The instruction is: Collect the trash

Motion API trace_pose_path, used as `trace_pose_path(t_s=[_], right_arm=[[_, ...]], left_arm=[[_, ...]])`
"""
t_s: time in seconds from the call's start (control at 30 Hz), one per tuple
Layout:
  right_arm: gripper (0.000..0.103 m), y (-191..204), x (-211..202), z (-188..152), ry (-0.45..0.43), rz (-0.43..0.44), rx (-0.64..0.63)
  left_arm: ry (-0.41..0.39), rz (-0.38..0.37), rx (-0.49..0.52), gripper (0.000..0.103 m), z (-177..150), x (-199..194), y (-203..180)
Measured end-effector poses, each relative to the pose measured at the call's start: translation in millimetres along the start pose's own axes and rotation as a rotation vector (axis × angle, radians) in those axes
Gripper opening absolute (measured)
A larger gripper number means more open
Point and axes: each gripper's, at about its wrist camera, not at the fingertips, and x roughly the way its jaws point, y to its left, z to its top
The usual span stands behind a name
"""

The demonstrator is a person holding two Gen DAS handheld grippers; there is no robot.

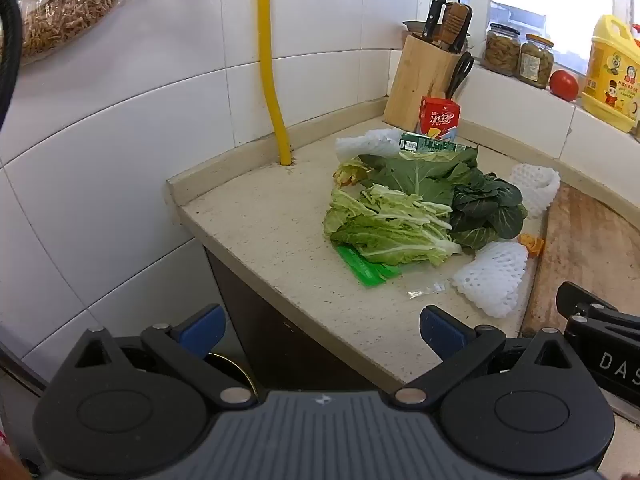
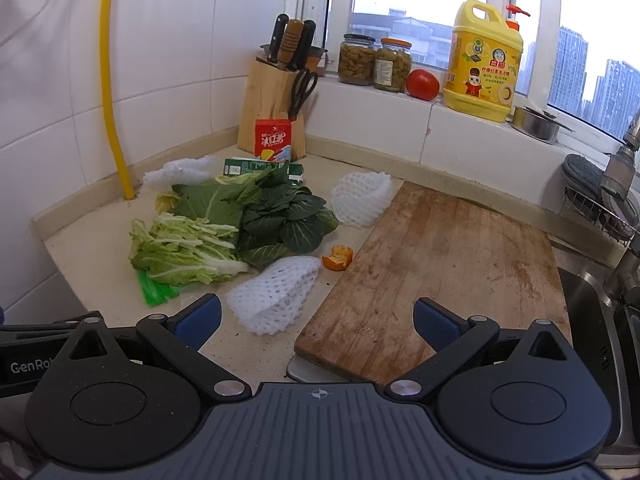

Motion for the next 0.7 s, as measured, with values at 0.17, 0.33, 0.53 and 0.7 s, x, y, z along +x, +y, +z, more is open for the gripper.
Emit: trace_pose_path(t_s=[0.17, 0.33, 0.53, 0.7], right_arm=[[0.103, 8.3, 2.2, 7.7, 0.011, 0.002, 0.013], [0.103, 6.1, -1.5, 10.4, 0.016, 0.016, 0.028], [0.103, 8.6, -3.9, 9.0, 0.005, 0.001, 0.010], [0.103, 8.3, -4.3, 7.0, 0.004, 0.002, 0.009]], left_arm=[[-0.008, -0.001, -0.001, 0.103, 0.1, -3.2, -0.2], [-0.018, -0.001, 0.000, 0.103, 0.4, -6.8, 0.8], [-0.020, -0.006, -0.001, 0.103, 0.1, -9.2, 3.0], [-0.016, -0.006, -0.001, 0.103, -1.2, -9.7, 4.7]])
